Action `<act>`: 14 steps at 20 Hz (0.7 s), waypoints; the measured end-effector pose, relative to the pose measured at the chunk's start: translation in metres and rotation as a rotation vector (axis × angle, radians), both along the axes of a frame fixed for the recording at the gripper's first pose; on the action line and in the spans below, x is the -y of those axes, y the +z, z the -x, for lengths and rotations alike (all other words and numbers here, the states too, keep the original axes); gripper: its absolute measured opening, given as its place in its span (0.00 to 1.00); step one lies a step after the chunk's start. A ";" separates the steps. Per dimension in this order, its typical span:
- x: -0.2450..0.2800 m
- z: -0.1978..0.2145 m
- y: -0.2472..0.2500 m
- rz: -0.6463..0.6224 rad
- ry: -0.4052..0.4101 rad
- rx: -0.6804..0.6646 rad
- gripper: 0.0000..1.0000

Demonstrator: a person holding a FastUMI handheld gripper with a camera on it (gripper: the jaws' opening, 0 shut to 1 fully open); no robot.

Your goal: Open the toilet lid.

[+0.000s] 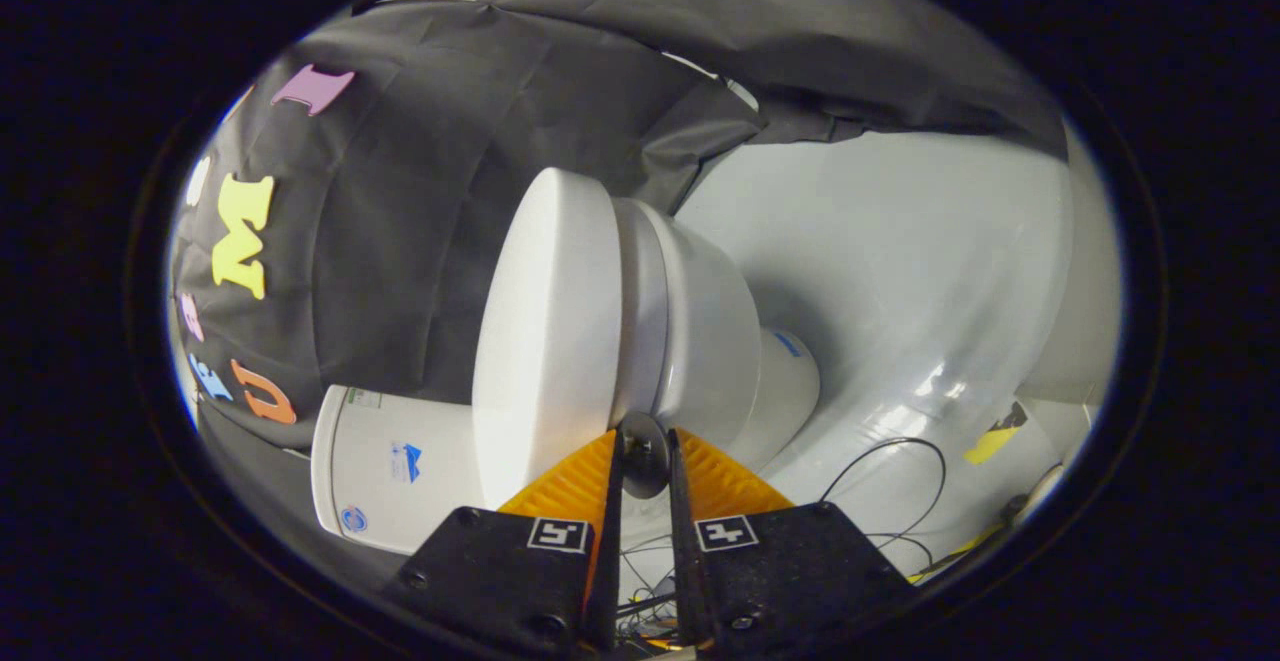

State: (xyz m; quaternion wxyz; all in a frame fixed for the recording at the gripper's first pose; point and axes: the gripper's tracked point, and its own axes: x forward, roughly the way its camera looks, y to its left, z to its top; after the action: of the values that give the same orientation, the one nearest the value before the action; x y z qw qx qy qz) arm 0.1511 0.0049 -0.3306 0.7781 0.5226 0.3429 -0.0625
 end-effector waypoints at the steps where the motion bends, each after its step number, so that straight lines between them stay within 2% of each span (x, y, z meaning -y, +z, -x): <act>1: 0.000 -0.001 -0.001 -0.029 -0.008 -0.010 0.25; 5: -0.003 -0.003 0.003 -0.230 -0.065 -0.012 0.21; 6: -0.006 -0.002 0.001 -0.218 -0.049 -0.009 0.21; 9: -0.007 -0.004 -0.001 -0.075 0.017 0.006 0.21; 14: -0.006 -0.006 0.005 -0.098 0.017 0.023 0.14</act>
State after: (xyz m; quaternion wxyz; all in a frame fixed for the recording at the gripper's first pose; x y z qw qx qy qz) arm 0.1574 0.0105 -0.3257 0.7558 0.5580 0.3411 -0.0329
